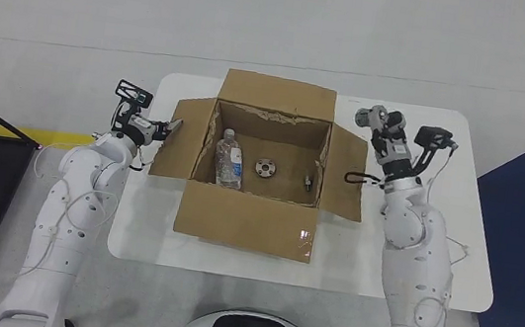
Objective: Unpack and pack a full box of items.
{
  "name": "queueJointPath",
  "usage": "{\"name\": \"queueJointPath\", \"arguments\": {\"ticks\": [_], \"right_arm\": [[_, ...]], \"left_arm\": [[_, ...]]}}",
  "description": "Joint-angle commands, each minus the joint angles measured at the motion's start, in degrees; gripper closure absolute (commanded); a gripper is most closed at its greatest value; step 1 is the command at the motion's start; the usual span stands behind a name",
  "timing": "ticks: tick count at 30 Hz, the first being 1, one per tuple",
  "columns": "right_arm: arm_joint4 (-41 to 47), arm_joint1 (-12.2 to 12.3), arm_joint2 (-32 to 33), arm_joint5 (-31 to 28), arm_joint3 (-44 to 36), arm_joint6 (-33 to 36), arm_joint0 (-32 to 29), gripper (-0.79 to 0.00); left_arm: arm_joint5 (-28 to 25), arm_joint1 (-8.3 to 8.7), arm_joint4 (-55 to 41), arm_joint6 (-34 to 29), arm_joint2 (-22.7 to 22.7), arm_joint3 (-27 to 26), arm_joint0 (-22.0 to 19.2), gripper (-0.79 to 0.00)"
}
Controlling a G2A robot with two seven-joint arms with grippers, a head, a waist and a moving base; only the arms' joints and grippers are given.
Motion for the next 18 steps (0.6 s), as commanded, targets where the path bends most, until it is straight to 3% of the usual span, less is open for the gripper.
{"name": "queueJointPath", "arguments": {"ticks": [1,6,11,18], "right_arm": [[1.54,0.36,-0.21,-2.40,-0.55,5.46,0.38,0.000],[4.15,1.14,-1.97,-6.98,0.87,15.59,3.13,0.000],[2.31,1.52,-5.41,-6.79,4.78,21.81,6.87,0.000],[-4.05,1.73,-9.96,-4.70,9.38,20.33,9.43,0.000]], "left_arm": [[0.00,0.00,0.00,0.00,0.00,0.00,0.00,-0.785],[0.00,0.00,0.00,0.00,0.00,0.00,0.00,-0.785],[0.00,0.00,0.00,0.00,0.00,0.00,0.00,-0.785],[0.00,0.00,0.00,0.00,0.00,0.00,0.00,-0.785]]}}
